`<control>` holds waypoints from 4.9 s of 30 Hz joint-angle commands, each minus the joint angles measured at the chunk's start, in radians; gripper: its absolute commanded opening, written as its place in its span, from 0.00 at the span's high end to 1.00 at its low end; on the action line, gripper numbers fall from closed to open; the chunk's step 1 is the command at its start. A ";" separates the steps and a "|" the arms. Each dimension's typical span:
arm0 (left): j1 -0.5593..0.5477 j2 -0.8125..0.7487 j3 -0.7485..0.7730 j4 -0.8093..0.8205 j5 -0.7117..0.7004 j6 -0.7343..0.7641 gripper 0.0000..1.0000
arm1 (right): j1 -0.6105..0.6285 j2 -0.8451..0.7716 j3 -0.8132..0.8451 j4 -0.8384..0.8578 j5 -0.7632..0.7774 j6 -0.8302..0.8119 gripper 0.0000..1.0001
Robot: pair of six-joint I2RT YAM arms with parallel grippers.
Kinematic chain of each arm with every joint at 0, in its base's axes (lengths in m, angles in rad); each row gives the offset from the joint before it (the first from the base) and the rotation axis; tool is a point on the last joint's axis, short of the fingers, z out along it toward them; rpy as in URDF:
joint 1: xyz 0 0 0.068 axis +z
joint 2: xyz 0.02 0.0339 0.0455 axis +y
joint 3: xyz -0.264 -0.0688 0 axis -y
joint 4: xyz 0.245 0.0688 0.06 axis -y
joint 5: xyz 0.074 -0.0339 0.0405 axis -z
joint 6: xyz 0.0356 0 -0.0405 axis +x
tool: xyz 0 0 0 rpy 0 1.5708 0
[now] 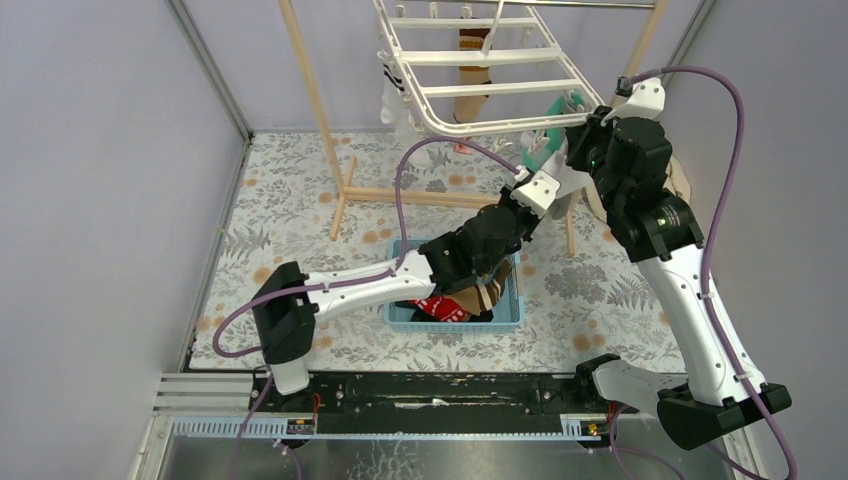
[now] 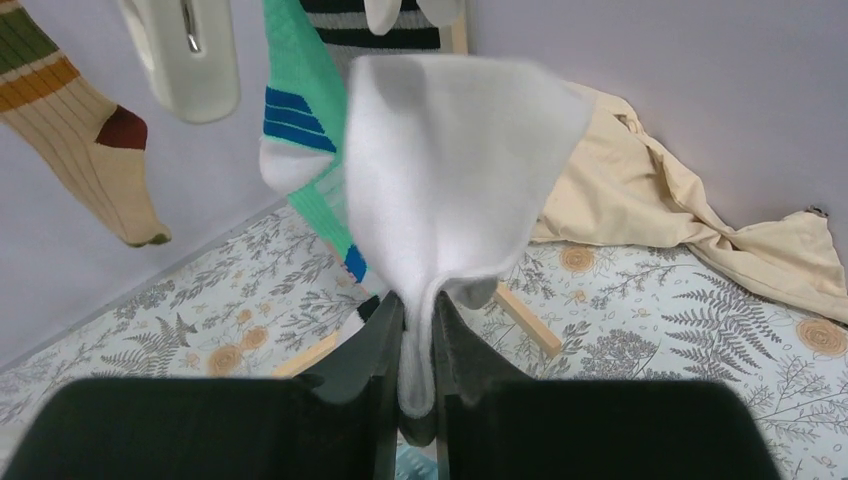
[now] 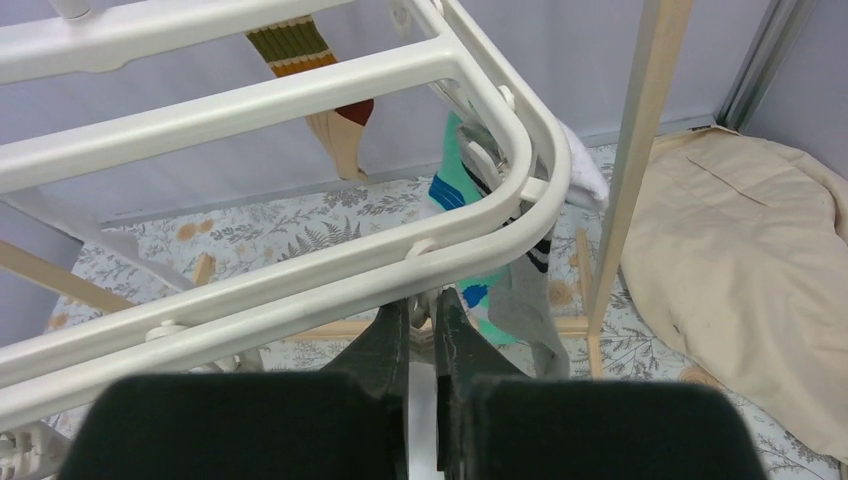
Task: Remove the socks clipped to the hanger
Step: Remove the sock from the hanger, then place the sock in the bin.
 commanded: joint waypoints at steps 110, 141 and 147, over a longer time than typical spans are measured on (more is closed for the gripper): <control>0.154 -0.366 -0.445 -0.550 0.195 -0.514 0.16 | 0.010 -0.384 -0.660 -0.009 -0.465 0.139 0.18; 0.146 -0.665 -0.526 -0.576 0.276 -0.540 0.01 | -0.371 -0.147 -0.730 0.625 -0.520 0.286 0.27; 0.146 -0.669 -0.528 -0.578 0.277 -0.537 0.01 | -0.371 -0.062 -0.682 0.678 -0.511 0.260 0.29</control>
